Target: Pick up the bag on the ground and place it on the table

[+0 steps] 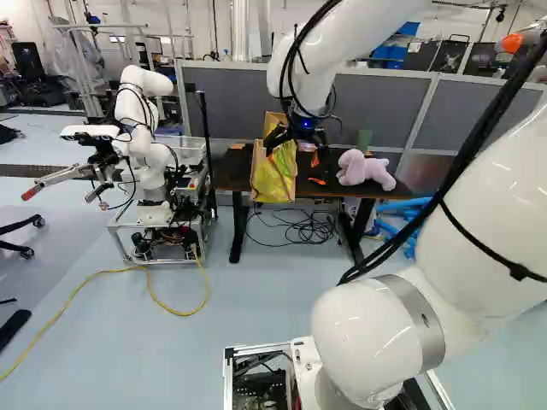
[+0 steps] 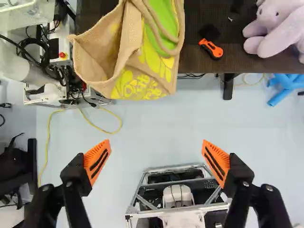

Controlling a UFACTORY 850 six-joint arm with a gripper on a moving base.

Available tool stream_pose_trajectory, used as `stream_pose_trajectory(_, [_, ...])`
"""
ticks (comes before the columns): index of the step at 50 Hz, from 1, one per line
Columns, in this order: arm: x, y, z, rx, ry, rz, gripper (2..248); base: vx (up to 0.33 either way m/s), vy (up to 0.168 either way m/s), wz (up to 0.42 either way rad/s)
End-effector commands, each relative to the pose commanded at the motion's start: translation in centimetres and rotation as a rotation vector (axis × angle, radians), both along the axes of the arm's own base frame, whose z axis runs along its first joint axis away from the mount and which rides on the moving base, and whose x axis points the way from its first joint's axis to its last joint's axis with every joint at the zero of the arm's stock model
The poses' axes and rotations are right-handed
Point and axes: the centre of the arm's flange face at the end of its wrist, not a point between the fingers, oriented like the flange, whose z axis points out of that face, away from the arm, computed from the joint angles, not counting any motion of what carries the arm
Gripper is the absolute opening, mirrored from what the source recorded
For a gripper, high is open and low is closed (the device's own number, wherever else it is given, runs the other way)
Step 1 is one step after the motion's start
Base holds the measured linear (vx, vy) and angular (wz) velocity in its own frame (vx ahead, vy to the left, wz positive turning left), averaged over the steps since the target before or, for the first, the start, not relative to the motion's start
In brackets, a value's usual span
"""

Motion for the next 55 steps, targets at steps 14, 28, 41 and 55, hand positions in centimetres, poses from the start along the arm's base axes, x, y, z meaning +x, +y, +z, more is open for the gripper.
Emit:
stream_pose_trajectory(14, [-0.9,-0.5,-3.0,0.005,-0.099,0.027,247,0.000,0.000,0.000])
stream_pose_trajectory(28, [-2.2,-1.0,-6.1,0.003,-0.206,0.050,247,0.000,0.000,0.000])
stream_pose_trajectory(41, [-3.7,-1.5,-8.8,-0.004,-0.309,0.069,247,0.000,0.000,0.000])
stream_pose_trajectory(55, [-5.6,-2.0,-11.4,-0.018,-0.412,0.083,247,0.000,0.000,0.000])
